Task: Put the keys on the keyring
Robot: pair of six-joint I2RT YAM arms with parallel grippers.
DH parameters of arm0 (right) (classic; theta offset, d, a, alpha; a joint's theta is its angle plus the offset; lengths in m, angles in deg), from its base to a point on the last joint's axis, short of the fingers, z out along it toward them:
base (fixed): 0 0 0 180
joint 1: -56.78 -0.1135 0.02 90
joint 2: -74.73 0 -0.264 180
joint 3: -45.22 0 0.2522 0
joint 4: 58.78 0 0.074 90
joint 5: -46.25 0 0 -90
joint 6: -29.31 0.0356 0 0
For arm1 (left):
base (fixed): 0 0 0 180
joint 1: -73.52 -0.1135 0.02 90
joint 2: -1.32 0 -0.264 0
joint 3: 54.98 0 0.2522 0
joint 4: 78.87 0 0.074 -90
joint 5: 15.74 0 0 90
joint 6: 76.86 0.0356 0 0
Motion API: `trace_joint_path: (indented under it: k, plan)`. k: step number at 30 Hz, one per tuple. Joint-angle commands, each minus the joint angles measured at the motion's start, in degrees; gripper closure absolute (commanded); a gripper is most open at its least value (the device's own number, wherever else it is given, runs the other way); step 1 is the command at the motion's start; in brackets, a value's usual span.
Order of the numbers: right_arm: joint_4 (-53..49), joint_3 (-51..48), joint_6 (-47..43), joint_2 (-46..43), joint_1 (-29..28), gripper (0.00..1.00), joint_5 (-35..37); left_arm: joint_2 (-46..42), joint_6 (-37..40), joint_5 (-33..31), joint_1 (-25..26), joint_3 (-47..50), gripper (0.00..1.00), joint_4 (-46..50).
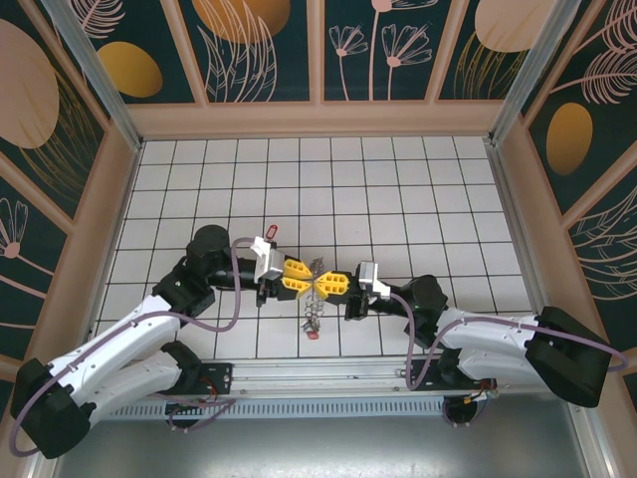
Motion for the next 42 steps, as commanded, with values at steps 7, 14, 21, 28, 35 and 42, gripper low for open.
trace_joint_path:
  k: [7, 14, 21, 28, 35, 42]
  plan:
    - [0.9, 2.1, -0.9, -0.5, 0.0, 1.0, -1.0, -0.5, 0.3, 2.7, 0.1, -2.2, 0.91, -1.0]
    - [2.3, 2.2, -0.6, -0.3, -0.1, 1.0, -0.7, 1.0, 0.9, 3.0, 0.1, -1.7, 0.77, 0.4]
    - [2.4, 2.1, -0.2, -0.3, 0.0, 1.0, -0.7, 0.5, 2.2, 2.5, 0.1, -0.8, 0.91, 1.6]
    - [-12.7, 6.4, -6.0, -1.4, -0.5, 0.96, -1.8, -0.9, 6.5, -3.5, 0.1, -2.6, 1.0, 6.0]
    - [-49.4, 15.1, -21.0, -9.5, 2.8, 0.76, -3.3, -1.9, 14.3, -10.1, 0.1, -6.1, 1.0, 18.1]
    - [-70.5, 24.1, -28.2, -8.6, 5.1, 0.66, -6.0, 0.9, 18.4, -10.4, 0.1, -9.1, 1.0, 24.4]
